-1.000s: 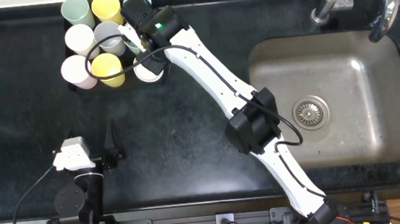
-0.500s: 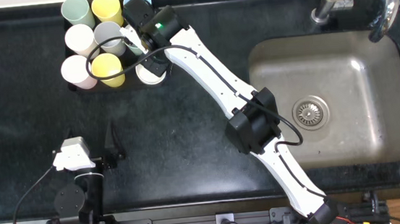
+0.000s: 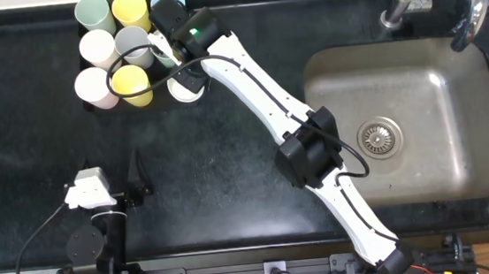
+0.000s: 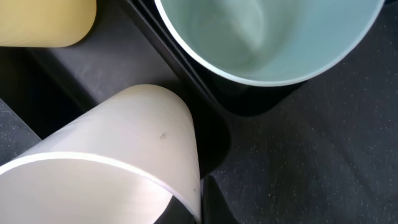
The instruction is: Store Cups
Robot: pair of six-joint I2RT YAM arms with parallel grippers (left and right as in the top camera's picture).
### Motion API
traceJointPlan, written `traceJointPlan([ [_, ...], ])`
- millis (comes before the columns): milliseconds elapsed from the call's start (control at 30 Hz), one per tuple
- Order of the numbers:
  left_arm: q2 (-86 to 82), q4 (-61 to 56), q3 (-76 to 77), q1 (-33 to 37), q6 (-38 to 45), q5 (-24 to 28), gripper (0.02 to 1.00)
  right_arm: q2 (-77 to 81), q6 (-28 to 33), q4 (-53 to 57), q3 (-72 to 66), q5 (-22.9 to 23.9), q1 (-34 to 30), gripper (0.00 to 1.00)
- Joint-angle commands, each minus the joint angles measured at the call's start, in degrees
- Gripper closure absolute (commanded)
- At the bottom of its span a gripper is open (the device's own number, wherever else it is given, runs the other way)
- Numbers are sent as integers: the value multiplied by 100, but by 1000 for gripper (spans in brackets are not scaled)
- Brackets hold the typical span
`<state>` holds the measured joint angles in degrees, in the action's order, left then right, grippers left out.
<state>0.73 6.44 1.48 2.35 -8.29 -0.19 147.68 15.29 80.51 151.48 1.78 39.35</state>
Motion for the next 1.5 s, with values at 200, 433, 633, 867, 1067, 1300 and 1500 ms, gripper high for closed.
traceJointPlan([
  [200,-57,7,-22,26,140,13,18,79,57,-28,-31,-101,-37,428],
  [433,-57,7,-22,26,140,13,18,70,57,-39,-13,-85,-37,143],
  [633,-57,7,-22,26,140,13,18,-151,-800,-22,599,-92,-197,3],
  [867,-57,7,-22,26,140,13,18,-400,-1067,35,1674,-87,-527,3],
  [1067,-57,7,-22,26,140,13,18,-848,-1211,566,2758,59,-872,3],
  [1300,-57,7,-22,26,142,13,18,-1615,-1543,1296,2828,981,-1637,3],
  [1500,-57,7,-22,26,140,13,18,-2024,-1591,1628,2396,1335,-2164,3],
])
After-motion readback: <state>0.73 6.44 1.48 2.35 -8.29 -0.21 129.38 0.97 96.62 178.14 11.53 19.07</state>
